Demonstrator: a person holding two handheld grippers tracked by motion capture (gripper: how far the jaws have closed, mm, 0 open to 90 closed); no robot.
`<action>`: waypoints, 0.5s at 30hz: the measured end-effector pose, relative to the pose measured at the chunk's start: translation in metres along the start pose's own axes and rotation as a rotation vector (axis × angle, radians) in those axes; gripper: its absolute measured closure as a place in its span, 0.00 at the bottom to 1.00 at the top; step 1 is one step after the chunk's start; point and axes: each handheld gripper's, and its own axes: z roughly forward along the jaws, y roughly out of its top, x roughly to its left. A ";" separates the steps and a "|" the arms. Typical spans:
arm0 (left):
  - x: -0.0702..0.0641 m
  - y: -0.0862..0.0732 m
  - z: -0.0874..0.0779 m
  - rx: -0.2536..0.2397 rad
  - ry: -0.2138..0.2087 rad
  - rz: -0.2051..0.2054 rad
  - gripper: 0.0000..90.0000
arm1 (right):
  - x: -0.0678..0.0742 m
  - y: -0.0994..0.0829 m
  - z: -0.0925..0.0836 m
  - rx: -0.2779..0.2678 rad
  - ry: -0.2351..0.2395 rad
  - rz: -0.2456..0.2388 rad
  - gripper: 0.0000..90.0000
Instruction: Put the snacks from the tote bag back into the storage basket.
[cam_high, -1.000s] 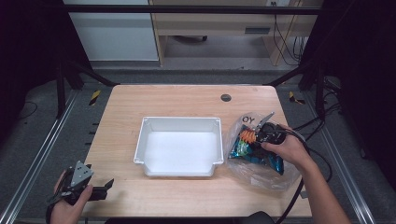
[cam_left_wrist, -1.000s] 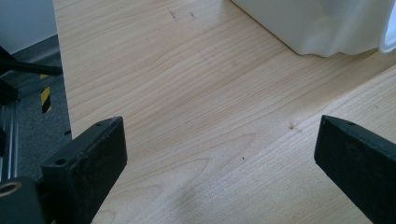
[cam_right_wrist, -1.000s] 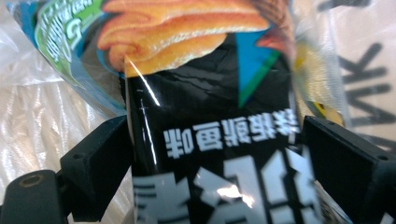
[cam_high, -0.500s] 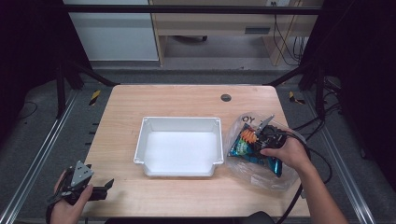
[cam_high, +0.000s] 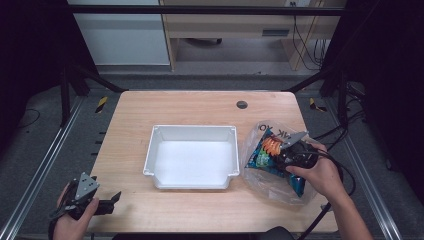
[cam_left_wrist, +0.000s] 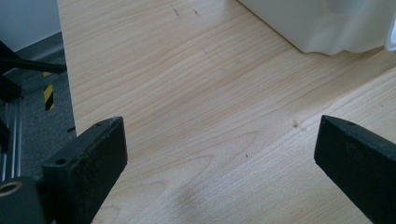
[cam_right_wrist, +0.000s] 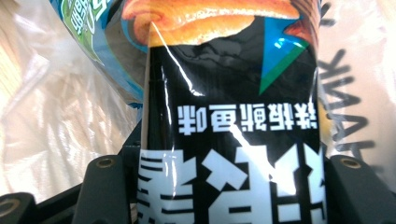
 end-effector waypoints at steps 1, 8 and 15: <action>0.000 0.000 0.000 -0.002 0.003 -0.001 0.02 | 0.002 -0.001 -0.003 -0.014 -0.009 0.005 0.45; -0.001 0.001 0.000 0.001 0.008 0.007 0.03 | 0.003 -0.004 -0.019 -0.083 -0.028 0.036 0.46; -0.001 0.000 0.000 -0.002 0.005 0.012 0.03 | 0.005 -0.001 -0.036 -0.135 -0.046 0.034 0.46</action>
